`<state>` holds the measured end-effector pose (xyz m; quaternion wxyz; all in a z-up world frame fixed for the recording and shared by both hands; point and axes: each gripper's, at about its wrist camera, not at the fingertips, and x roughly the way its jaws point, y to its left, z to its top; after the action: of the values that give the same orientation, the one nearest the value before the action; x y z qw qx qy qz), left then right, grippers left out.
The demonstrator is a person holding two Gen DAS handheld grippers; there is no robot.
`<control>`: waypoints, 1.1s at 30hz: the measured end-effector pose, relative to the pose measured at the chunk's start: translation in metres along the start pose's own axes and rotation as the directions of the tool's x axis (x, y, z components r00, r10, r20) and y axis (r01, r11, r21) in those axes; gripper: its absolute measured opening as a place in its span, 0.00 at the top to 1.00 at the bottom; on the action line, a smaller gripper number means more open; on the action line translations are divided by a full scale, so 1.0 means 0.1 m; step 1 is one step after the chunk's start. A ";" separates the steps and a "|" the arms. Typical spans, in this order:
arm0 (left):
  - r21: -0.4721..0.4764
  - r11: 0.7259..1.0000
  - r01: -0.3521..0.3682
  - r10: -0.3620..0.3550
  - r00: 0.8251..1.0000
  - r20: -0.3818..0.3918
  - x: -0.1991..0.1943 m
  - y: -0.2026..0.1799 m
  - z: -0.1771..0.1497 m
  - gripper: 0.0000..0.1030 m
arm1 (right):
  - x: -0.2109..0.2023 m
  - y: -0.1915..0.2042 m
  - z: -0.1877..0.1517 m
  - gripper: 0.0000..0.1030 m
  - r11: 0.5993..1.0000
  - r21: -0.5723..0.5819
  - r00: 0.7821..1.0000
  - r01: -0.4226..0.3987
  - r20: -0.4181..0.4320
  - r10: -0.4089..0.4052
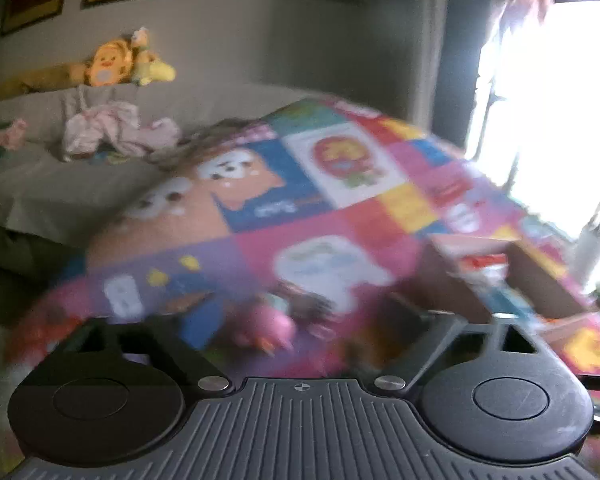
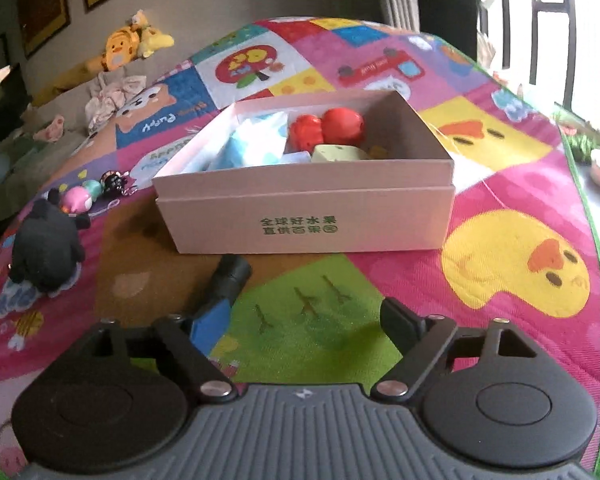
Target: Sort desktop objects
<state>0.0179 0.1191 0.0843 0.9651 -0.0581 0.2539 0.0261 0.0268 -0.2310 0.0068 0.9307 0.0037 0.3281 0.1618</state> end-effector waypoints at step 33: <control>0.193 0.935 0.297 -0.242 0.934 -0.264 -0.11 -1.16 -1.04 0.48 | 0.06 -0.24 0.00 0.00 0.985 0.159 0.998 -0.062 0.007 0.062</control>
<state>-0.0325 -0.0091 0.0114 0.9226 0.0166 0.3575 -0.1441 0.0387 -0.2519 0.0007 0.9222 0.0883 0.3389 0.1639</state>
